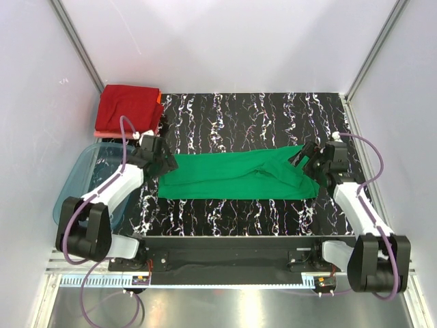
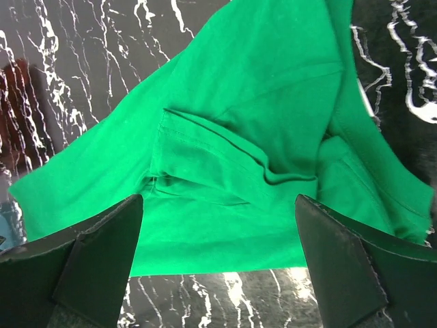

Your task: Fold and stack the t-shirts

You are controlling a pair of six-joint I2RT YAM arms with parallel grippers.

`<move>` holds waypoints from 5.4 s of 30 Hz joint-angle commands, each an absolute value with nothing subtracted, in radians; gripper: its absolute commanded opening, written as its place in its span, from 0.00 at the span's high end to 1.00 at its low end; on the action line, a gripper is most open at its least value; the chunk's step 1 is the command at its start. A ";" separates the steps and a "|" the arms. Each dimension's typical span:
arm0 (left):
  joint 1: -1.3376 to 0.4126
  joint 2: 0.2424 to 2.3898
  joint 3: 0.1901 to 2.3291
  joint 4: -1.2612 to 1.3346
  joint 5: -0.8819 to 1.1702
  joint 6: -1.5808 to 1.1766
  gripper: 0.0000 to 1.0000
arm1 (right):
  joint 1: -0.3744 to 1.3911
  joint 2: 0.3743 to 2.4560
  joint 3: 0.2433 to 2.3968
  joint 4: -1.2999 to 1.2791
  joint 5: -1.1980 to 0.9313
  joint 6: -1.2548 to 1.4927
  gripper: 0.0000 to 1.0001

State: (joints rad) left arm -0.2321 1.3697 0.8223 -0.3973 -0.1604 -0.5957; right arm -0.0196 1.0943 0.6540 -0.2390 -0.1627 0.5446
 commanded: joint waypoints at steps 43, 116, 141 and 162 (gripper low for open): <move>-1.242 1.558 0.807 -0.184 0.147 -1.149 0.26 | 0.238 2.934 2.785 -0.595 -0.423 0.577 0.04; -1.180 1.256 0.439 -0.003 -0.265 -1.109 0.17 | 0.508 1.062 0.425 -0.514 -0.215 0.996 0.82; -1.180 1.115 0.475 -0.225 -0.314 -1.129 0.98 | 0.511 0.916 0.500 -0.644 -0.207 0.999 1.00; -0.894 1.135 0.876 -0.400 -0.123 -0.859 0.95 | 0.511 1.063 0.879 -0.741 -0.126 0.893 1.00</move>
State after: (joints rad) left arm -0.9413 1.1168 0.8112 -0.4046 -0.1806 -0.9287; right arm 0.5041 1.0214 0.8104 -0.7311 -0.1761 0.9363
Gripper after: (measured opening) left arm 0.050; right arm 0.012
